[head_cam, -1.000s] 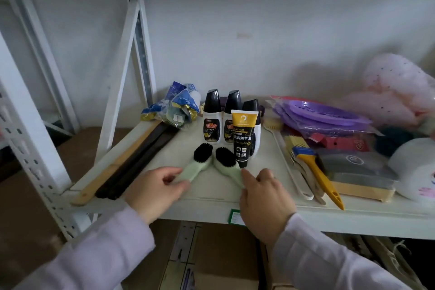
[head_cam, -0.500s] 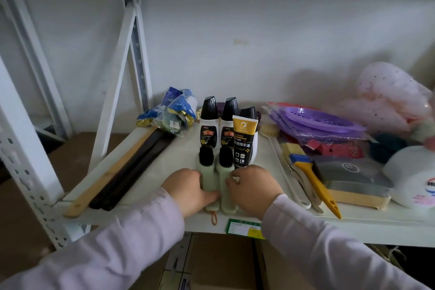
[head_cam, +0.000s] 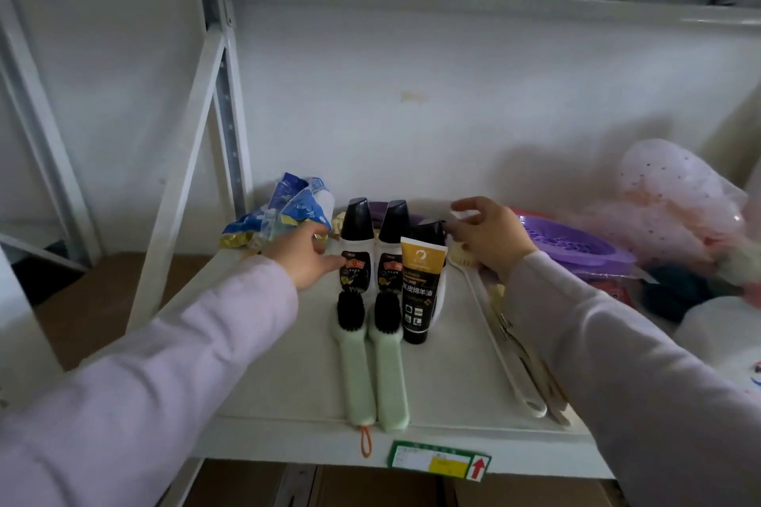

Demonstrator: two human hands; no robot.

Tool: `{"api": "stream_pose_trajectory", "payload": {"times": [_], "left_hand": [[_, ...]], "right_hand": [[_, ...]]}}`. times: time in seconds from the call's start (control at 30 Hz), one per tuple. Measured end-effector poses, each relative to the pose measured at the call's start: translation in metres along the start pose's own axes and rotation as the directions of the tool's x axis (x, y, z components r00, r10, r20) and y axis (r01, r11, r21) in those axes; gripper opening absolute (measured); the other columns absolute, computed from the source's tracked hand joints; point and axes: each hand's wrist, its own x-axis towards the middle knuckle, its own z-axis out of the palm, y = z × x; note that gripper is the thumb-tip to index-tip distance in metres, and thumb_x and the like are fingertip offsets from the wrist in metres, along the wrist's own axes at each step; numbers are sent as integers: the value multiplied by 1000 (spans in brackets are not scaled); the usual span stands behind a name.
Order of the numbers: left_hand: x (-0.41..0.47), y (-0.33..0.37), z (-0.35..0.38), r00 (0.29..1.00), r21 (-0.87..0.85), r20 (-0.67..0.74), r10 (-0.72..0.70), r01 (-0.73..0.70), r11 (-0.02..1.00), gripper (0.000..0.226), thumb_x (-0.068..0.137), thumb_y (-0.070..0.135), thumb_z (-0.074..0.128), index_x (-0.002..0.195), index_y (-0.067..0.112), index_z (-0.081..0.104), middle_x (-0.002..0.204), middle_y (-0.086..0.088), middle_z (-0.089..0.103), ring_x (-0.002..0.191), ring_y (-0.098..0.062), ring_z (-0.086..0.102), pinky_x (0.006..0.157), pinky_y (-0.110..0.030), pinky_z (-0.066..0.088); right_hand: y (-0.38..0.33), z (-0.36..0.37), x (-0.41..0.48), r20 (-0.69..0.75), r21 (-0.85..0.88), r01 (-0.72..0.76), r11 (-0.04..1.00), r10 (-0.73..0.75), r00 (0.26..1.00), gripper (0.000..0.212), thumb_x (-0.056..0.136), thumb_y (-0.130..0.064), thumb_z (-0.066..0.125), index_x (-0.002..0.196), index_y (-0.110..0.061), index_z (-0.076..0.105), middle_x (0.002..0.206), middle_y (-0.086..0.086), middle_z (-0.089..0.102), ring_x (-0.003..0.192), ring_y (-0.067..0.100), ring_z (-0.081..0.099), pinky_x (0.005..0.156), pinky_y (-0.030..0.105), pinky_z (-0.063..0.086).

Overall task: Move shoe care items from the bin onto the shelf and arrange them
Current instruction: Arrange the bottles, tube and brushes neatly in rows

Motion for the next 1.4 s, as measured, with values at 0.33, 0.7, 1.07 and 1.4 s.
{"api": "stream_pose_trajectory", "payload": {"times": [0.33,0.7,1.07,1.4], "left_hand": [[38,26,-3,993,47,-35,116,-115,992,65,81,38,70,137,26,41,131,-4,58,113,-23,59,97,-34,46],[50,17,-20,992,102,-81,101,-92,991,53,86,23,66,133,22,44,124,-9,62,109,-27,59,86,-29,42],[50,2,-32,994,219,-98,57,-35,975,73,84,32,68,145,23,29,144,-10,47,124,-31,51,98,-33,42],[40,62,-8,880,303,11,476,-456,837,47,88,30,63,133,25,51,136,-3,51,125,-21,48,102,-31,38]], "right_hand": [[-23,22,41,403,119,-15,993,-34,915,50,79,0,67,126,-12,55,110,13,69,102,29,65,91,37,54],[-28,38,59,462,92,97,991,-129,878,45,80,-3,68,123,-12,57,106,6,66,91,19,62,63,13,54],[-25,52,66,497,53,87,995,-101,862,45,78,-15,72,121,-18,60,122,10,65,109,29,61,103,47,45],[-13,14,54,446,209,37,977,-129,886,34,87,-42,56,101,-15,72,98,-1,76,94,13,70,92,32,51]]}}
